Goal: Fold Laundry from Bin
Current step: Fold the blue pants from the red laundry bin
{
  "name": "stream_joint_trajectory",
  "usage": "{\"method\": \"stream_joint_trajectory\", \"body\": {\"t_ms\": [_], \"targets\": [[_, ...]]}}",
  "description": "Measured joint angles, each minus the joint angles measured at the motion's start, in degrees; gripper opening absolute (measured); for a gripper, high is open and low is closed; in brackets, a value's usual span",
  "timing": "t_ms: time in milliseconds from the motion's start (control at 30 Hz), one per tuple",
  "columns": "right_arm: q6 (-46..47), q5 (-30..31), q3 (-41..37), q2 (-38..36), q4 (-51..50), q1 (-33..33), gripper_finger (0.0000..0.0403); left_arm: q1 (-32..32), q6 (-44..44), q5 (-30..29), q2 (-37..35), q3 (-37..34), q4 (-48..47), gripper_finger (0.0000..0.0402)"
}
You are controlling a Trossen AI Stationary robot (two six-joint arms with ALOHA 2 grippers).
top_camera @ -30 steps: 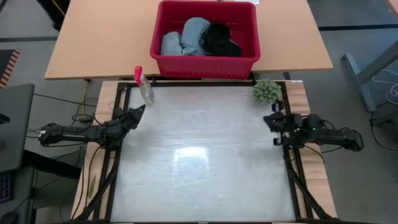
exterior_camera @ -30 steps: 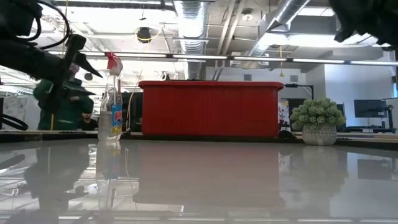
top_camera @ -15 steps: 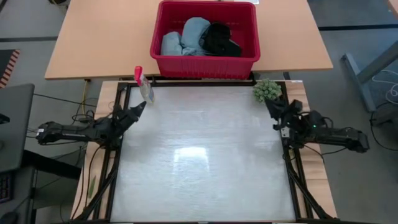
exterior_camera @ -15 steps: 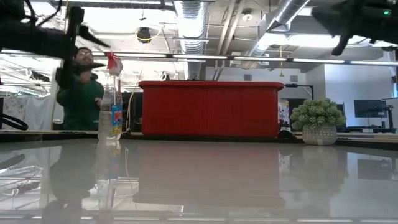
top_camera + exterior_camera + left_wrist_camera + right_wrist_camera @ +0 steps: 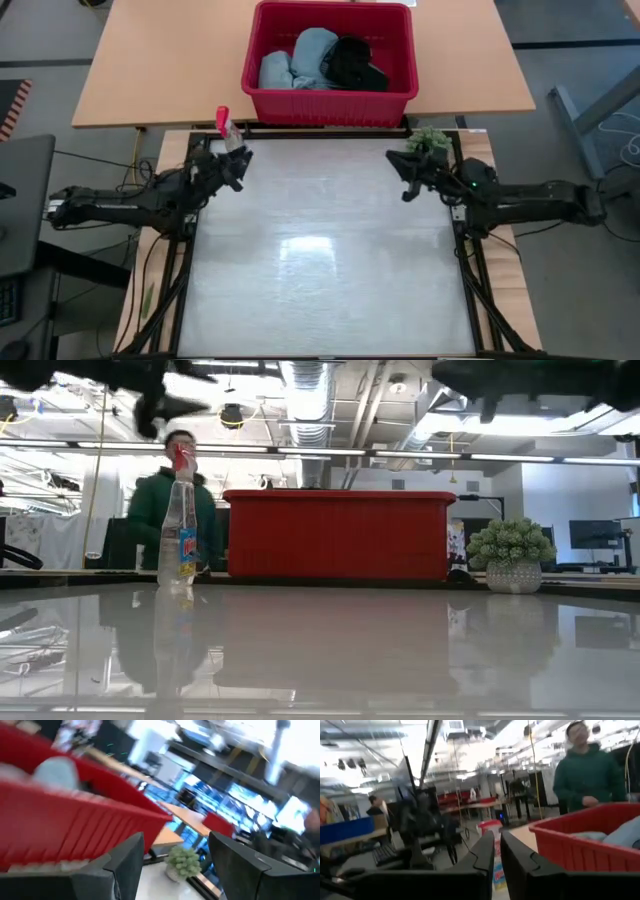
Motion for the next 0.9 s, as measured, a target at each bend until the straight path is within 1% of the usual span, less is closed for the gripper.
{"method": "stream_joint_trajectory", "body": {"t_ms": [100, 233, 300, 433, 533, 600, 700, 867, 900], "targets": [[-0.02, -0.2, 3.47, 4.05, -3.55, -0.02, 0.0061, 2.81, 7.56, 5.19, 4.64, 8.1, -4.22, 0.0213], [-0.17, -1.22, 8.12, 8.44, -9.64, 0.0, 0.0061, 7.94, 14.98, 7.65, 12.31, 21.32, -15.29, 0.0212], [-0.38, -1.25, 10.24, 10.38, -13.01, 0.0, 0.0061, 11.4, 17.43, 10.16, 16.56, 28.64, -20.63, 0.0212], [-1.24, -1.27, 14.75, 12.96, -19.87, 0.0, 0.0061, 20.3, 20.8, 17.8, 27.45, 44.68, -31.91, 0.0212], [-3.27, -1.28, 17.4, 13.97, -24.96, 0.0, 0.0062, 27.89, 22.88, 24.93, 37.64, 57.81, -40.98, 0.0212], [-3.89, -1.29, 18.79, 14.61, -28.04, 0.0, 0.0064, 32.5, 24.75, 28.25, 45.08, 66.84, -47.85, 0.0212], [-3.16, -1.52, 19.92, 14.57, -31.36, -0.42, 0.007, 38.65, 24.93, 28.91, 56.98, 81.87, -56.91, 0.0212], [3.05, -1.69, 20.14, 14.32, -33.87, -3.3, 0.0088, 46.17, 22.32, 30.09, 76.71, 108.12, -71.43, 0.0212], [4.29, -1.88, 20.13, 14.09, -34.61, -4.06, 0.0094, 46.95, 22.0, 30.57, 79.24, 109.26, -71.48, 0.0212]]}}
